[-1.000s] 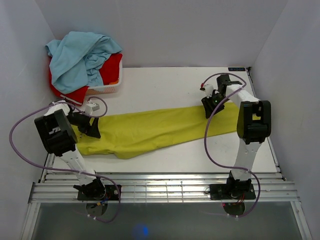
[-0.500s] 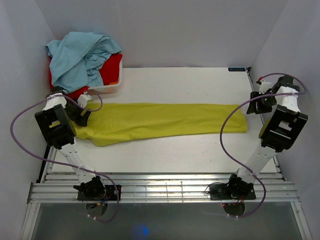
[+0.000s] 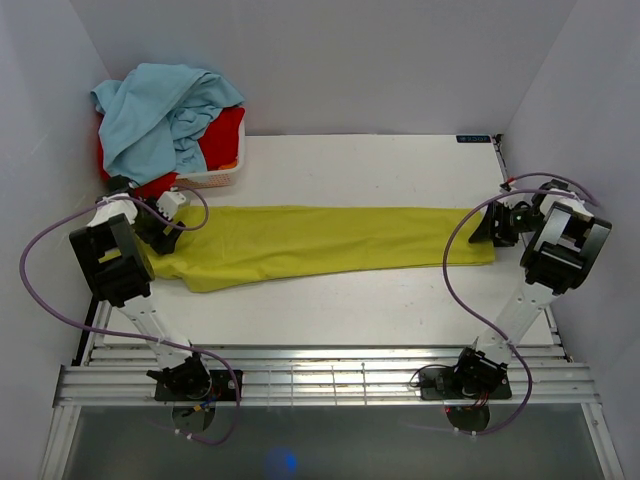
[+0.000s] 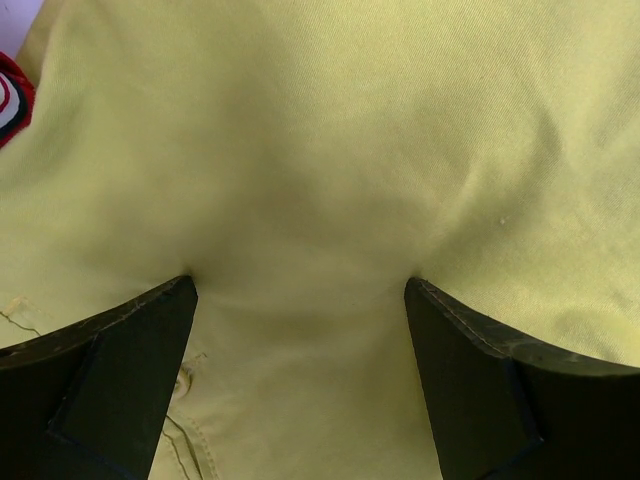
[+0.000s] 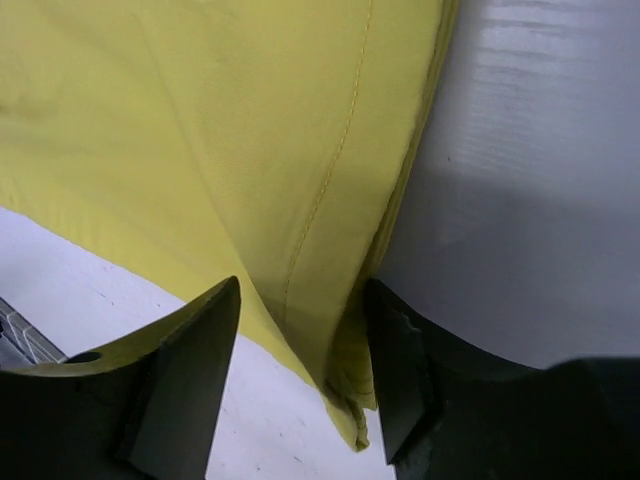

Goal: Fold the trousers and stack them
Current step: Fold the trousers

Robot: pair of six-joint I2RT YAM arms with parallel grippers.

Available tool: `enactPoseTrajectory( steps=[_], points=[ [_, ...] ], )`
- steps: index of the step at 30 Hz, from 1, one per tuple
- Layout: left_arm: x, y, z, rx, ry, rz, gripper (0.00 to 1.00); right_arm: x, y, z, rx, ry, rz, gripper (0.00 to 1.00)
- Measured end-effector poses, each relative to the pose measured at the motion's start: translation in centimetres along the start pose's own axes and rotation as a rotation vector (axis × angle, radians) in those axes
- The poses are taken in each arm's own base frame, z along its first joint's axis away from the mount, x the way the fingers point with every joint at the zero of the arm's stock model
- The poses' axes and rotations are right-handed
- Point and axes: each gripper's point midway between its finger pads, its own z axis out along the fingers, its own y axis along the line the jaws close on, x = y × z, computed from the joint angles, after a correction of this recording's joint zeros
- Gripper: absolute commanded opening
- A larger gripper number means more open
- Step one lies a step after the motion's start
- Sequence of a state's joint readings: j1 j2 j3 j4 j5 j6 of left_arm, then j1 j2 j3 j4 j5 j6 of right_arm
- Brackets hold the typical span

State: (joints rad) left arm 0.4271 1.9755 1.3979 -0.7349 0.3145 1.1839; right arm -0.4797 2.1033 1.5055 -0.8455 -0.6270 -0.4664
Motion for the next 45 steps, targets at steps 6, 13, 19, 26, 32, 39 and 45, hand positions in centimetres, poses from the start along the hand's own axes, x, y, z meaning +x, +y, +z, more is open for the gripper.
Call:
enactPoseTrajectory(
  steps=[6,13,19,26,32,39,45],
  points=[
    [0.0,0.0,0.0,-0.002,0.000,-0.013,0.97,0.7,1.8,2.2,-0.108,-0.003,0.046,0.08],
    [-0.1,-0.5,-0.2,-0.014,-0.016,-0.017,0.98,0.8,2.0,0.7,-0.123,-0.014,0.082,0.08],
    [-0.8,-5.7,-0.9,0.114,-0.099,-0.024,0.98,-1.8,2.2,-6.6,-0.045,-0.120,0.041,0.08],
    [-4.2,-11.3,-4.1,0.203,-0.236,0.007,0.98,-2.3,0.4,-12.6,0.078,-0.193,0.040,0.08],
    [-7.4,-15.6,-5.0,0.278,-0.300,0.014,0.98,-2.7,2.8,-12.9,-0.034,-0.203,0.045,0.08],
    [-7.6,-16.5,-4.6,0.309,-0.286,-0.160,0.98,-3.1,10.9,-10.7,-0.268,-0.238,-0.018,0.08],
    [-7.5,-15.9,-4.6,0.284,-0.267,-0.254,0.98,-4.3,20.8,-7.7,-0.455,-0.204,-0.192,0.08]
  ],
)
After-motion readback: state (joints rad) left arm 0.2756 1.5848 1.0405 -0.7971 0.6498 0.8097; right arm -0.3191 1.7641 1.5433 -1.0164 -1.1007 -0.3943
